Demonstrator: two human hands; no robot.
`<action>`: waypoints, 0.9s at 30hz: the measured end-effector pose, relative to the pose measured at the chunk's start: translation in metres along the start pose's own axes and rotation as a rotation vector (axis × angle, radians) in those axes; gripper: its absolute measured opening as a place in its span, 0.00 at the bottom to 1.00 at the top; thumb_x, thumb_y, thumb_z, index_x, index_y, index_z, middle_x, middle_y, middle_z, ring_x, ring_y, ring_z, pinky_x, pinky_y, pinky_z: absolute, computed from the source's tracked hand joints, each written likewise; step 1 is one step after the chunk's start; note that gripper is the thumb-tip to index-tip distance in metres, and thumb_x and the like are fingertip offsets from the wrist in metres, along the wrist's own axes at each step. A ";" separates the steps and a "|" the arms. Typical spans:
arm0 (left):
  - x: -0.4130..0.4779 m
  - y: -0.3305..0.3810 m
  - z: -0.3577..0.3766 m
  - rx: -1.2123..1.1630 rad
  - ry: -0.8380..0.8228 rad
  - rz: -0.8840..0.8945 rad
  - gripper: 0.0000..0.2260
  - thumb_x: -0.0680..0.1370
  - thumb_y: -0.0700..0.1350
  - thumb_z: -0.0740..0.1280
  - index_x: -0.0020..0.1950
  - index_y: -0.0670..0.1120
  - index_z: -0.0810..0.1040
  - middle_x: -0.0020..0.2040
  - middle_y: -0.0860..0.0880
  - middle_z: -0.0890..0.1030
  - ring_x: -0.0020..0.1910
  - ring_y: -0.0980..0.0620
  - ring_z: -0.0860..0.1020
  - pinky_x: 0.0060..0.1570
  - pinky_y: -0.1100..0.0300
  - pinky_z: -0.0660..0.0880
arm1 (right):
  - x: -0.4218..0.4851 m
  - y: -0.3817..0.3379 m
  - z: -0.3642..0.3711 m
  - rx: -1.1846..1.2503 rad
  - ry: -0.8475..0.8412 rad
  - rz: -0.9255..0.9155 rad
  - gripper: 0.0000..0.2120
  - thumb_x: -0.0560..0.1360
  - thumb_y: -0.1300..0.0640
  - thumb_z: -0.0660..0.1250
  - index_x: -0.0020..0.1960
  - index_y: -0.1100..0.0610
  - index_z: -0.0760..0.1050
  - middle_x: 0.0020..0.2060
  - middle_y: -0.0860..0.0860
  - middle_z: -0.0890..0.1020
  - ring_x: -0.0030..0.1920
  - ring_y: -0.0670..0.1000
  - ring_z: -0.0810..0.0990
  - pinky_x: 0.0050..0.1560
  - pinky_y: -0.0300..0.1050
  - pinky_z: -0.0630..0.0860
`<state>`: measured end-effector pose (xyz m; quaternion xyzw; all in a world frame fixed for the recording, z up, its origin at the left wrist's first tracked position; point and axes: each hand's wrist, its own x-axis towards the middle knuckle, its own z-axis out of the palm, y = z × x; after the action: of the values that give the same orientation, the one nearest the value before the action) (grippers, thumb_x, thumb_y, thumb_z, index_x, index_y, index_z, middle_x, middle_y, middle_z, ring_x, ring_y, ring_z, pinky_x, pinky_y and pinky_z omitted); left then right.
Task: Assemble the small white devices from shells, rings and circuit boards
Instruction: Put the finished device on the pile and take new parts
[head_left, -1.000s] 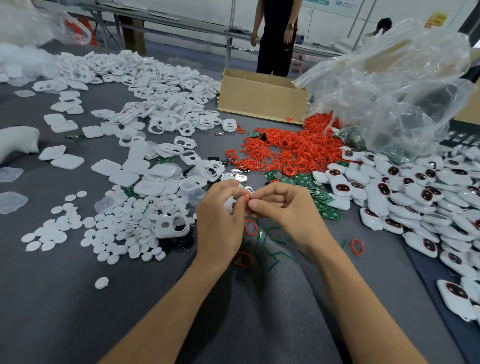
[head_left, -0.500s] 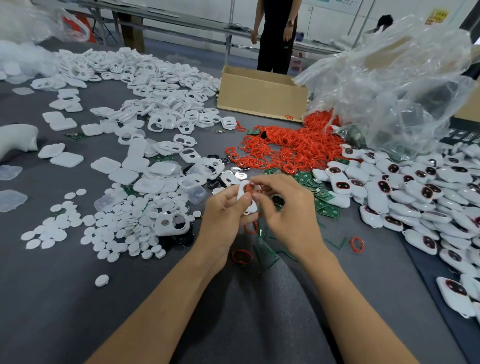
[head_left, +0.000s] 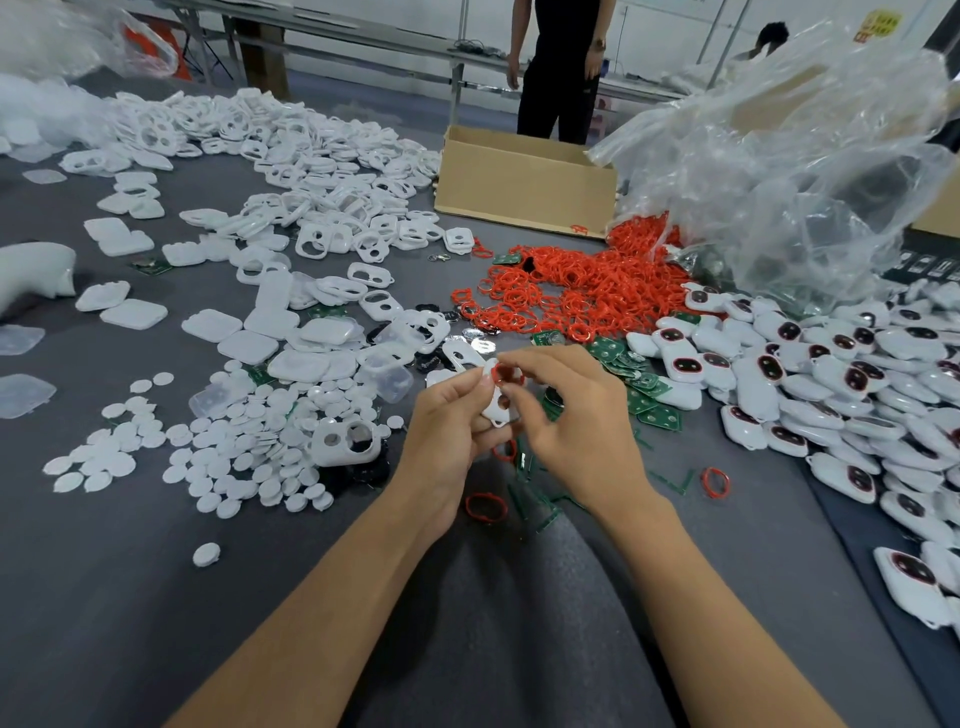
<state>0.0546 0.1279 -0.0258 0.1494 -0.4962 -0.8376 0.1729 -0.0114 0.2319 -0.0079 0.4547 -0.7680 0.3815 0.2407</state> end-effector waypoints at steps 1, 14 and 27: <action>0.000 0.000 0.000 0.003 0.007 -0.005 0.12 0.83 0.40 0.60 0.47 0.45 0.82 0.44 0.46 0.86 0.43 0.52 0.84 0.41 0.59 0.81 | 0.000 0.000 0.000 0.004 -0.004 0.008 0.10 0.70 0.67 0.71 0.51 0.61 0.82 0.47 0.53 0.83 0.47 0.54 0.80 0.52 0.41 0.74; -0.002 0.000 -0.001 0.028 0.041 -0.017 0.11 0.82 0.42 0.62 0.45 0.44 0.83 0.39 0.45 0.83 0.33 0.49 0.83 0.35 0.56 0.79 | 0.007 -0.006 -0.002 0.122 -0.017 0.200 0.12 0.65 0.71 0.74 0.46 0.61 0.85 0.43 0.53 0.84 0.44 0.46 0.80 0.50 0.28 0.72; -0.003 0.002 -0.004 0.003 0.034 -0.013 0.10 0.81 0.41 0.62 0.46 0.41 0.82 0.34 0.47 0.83 0.30 0.49 0.82 0.33 0.56 0.79 | 0.006 -0.009 -0.001 0.126 -0.034 0.214 0.11 0.65 0.70 0.75 0.45 0.60 0.85 0.40 0.54 0.84 0.42 0.49 0.80 0.47 0.31 0.73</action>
<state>0.0594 0.1258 -0.0257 0.1668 -0.4937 -0.8352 0.1756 -0.0069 0.2267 0.0004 0.3907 -0.7907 0.4447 0.1562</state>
